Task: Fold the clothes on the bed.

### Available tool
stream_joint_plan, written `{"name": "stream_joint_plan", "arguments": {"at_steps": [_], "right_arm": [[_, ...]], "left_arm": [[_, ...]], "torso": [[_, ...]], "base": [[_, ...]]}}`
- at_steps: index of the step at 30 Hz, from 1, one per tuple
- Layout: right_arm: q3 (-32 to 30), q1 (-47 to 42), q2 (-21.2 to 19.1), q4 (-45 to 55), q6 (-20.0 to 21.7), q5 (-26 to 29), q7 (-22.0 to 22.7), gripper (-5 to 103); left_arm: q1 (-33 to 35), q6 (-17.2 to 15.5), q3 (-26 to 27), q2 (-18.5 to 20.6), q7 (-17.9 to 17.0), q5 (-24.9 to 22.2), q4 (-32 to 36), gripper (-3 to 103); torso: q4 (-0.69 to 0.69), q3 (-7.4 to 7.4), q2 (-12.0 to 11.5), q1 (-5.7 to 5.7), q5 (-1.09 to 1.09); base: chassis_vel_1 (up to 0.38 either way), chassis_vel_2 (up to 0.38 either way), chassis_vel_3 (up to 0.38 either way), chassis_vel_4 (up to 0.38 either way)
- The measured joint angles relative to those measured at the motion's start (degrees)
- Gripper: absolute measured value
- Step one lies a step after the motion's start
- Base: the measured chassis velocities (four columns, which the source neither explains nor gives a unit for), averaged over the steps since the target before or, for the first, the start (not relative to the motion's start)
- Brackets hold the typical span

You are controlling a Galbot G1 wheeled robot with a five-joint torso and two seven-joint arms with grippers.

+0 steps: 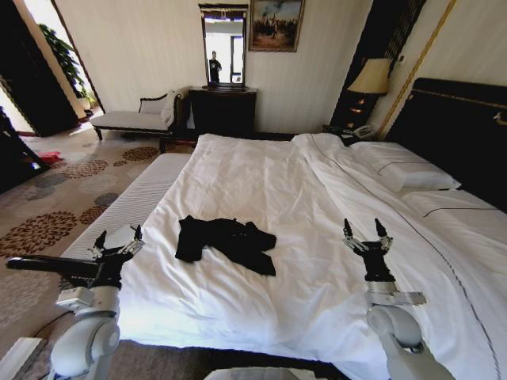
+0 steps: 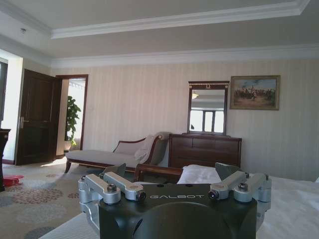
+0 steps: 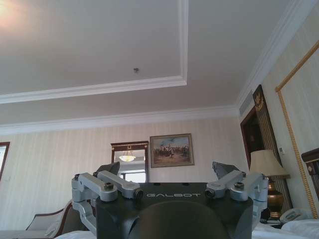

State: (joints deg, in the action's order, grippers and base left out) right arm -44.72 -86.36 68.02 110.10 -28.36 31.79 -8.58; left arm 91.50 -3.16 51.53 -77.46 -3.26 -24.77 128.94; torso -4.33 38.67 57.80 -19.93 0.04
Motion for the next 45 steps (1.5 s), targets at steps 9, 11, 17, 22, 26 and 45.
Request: {"name": "stream_joint_plan", "arguments": {"at_steps": [9, 11, 17, 22, 26, 45], "right_arm": [[1.1, 0.6, 0.2, -0.5, 0.0, -0.5, 1.0, 100], [1.4, 0.6, 0.2, -0.6, 0.0, -0.6, 1.0, 100], [2.4, 1.3, 0.0, -1.2, -1.1, 0.1, 0.6, 100], [3.1, 1.9, -0.9, -1.9, -1.1, 0.1, 1.0, 100], [3.9, 2.5, -1.8, -2.9, -1.1, 0.0, 1.5, 100], [11.3, 9.3, -3.0, -9.6, 1.1, -0.2, 8.0, 100]], "left_arm": [[-0.6, -0.9, -0.2, 0.7, -0.1, 0.0, 0.2, 100], [-0.8, -1.3, -0.2, 1.2, -0.1, 0.0, 0.4, 100], [-1.6, -4.4, -0.7, 3.9, -0.9, -1.2, 0.3, 100], [-3.6, -8.8, -2.2, 8.6, -2.3, -5.8, 0.6, 100], [-6.3, -13.3, -3.3, 13.5, -4.9, -14.1, 0.3, 100], [-36.2, -28.9, -27.4, 26.7, -7.4, -43.2, -27.9, 100]], "torso": [[0.02, 0.01, 0.0, -0.02, -0.07], [0.02, 0.01, 0.0, -0.03, -0.04], [0.02, 0.01, 0.0, -0.03, -0.03], [0.04, 0.01, 0.0, -0.04, -0.07], [0.01, 0.01, 0.0, -0.03, -0.03], [0.00, 0.02, 0.0, -0.04, -0.04]], "base": [[-0.003, -0.005, 0.000, 0.006], [0.028, 0.075, -0.028, -0.106], [0.068, 0.123, -0.072, -0.138], [0.071, 0.098, -0.060, -0.077], [0.012, 0.015, -0.011, -0.006], [0.000, 0.000, 0.000, 0.000]]}}
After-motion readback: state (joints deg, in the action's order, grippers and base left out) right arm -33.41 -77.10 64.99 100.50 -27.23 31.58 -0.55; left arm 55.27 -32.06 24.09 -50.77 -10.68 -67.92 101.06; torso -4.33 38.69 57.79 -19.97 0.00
